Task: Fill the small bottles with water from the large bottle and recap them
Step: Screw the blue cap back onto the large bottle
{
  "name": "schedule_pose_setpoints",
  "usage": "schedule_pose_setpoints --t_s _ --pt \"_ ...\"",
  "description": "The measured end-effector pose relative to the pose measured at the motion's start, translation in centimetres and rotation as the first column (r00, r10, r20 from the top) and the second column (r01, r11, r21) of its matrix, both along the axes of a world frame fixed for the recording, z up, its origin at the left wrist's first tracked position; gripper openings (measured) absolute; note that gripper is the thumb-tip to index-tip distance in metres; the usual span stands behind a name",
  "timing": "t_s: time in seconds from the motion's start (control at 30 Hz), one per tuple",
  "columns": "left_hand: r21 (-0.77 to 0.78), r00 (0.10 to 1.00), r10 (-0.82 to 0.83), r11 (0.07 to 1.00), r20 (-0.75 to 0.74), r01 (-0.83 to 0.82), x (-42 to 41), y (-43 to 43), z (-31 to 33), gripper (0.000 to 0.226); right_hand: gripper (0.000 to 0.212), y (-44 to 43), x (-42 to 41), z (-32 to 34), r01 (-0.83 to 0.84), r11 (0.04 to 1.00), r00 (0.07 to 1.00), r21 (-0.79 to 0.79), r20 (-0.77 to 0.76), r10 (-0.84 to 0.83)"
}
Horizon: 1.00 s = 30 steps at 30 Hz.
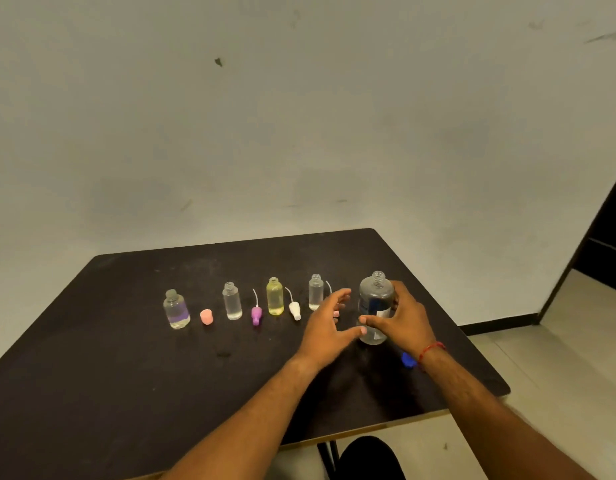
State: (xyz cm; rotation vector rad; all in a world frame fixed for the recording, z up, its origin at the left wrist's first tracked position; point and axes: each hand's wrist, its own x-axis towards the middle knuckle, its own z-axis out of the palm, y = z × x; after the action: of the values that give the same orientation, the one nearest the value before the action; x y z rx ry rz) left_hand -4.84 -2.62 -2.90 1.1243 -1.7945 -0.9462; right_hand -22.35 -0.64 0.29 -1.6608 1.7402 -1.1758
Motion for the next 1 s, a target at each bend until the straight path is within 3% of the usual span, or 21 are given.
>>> schedule_pose_setpoints --t_s 0.23,0.33,0.47,0.57,0.67,0.8,1.0 --pt "0.026 0.998 -0.06 0.998 0.008 0.06 -3.1 -1.3 -0.8 0.081 0.089 0.4 -1.7 -0.9 -0.113 0.993 0.991 0.045 0.082 0.109" --pt "0.028 0.999 -0.052 0.998 -0.012 0.052 -3.6 -1.8 -1.3 0.08 0.095 1.3 -3.2 -1.2 -0.05 0.99 0.998 0.128 -0.043 0.056" --pt "0.038 0.999 -0.036 0.999 -0.031 0.037 -4.0 -2.3 -1.8 0.078 0.069 2.7 -4.8 -2.0 0.033 0.943 0.918 0.33 -0.382 0.101" --pt "0.045 0.999 -0.041 0.998 -0.03 0.042 -4.1 -2.6 -2.0 0.081 0.04 3.0 -5.1 -2.3 0.034 0.891 0.89 0.452 -0.42 0.179" --pt "0.037 0.999 -0.036 0.999 -0.023 0.037 -4.2 -2.7 -2.1 0.083 0.019 2.7 -5.1 -1.7 0.049 0.926 0.926 0.374 -0.364 0.098" --pt "0.012 0.999 -0.028 1.0 -0.015 0.028 -4.2 -2.5 -2.0 0.082 0.025 1.5 -4.9 1.1 0.093 0.993 0.994 0.075 -0.072 -0.087" --pt "0.015 0.999 -0.03 0.999 -0.016 0.031 -4.2 -2.3 -1.6 0.078 0.029 -0.6 -3.6 5.3 0.126 0.977 0.941 -0.172 0.331 -0.063"
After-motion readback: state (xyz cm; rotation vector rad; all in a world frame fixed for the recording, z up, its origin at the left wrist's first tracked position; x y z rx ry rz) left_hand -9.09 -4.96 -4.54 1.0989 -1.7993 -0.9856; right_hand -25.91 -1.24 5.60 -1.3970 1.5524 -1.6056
